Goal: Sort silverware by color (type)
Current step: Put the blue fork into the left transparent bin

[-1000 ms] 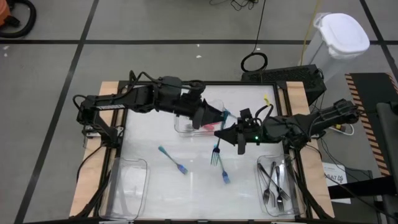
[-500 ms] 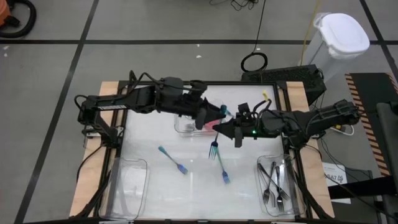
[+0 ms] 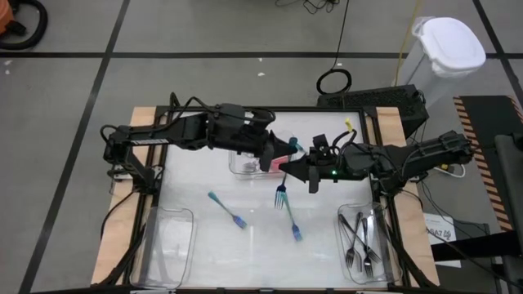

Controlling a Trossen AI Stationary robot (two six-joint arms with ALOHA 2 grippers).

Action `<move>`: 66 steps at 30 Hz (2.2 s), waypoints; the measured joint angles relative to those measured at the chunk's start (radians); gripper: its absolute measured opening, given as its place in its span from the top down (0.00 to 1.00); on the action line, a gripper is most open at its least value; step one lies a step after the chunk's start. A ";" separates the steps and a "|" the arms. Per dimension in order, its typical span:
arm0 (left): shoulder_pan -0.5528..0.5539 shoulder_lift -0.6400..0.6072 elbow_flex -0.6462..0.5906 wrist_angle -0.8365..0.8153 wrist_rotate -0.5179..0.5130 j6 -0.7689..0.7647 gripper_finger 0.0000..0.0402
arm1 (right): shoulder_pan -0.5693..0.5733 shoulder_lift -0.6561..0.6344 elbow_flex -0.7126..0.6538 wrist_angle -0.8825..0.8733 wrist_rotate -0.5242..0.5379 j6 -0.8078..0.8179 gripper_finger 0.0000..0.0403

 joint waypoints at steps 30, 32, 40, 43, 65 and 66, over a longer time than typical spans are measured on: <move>-0.019 -0.248 -0.003 -0.443 -0.029 0.014 0.99 | 0.000 -0.039 0.000 -0.072 0.011 0.005 0.41; -0.027 -0.284 -0.025 -0.456 -0.055 0.025 0.99 | 0.000 -0.041 0.000 -0.075 0.010 0.004 0.41; -0.081 -0.442 -0.164 -0.471 -0.152 -0.015 0.99 | 0.000 -0.041 0.000 -0.075 0.011 0.004 0.41; -0.109 -0.505 -0.241 -0.469 -0.204 -0.047 0.99 | 0.000 -0.041 0.000 -0.075 0.012 0.004 0.41; -0.365 -0.790 -0.811 -0.189 -0.332 -0.287 0.99 | 0.000 -0.041 0.000 -0.075 0.061 -0.004 0.42; -0.381 -0.799 -0.822 -0.189 -0.345 -0.297 0.99 | 0.000 -0.041 0.000 -0.076 0.060 -0.009 0.42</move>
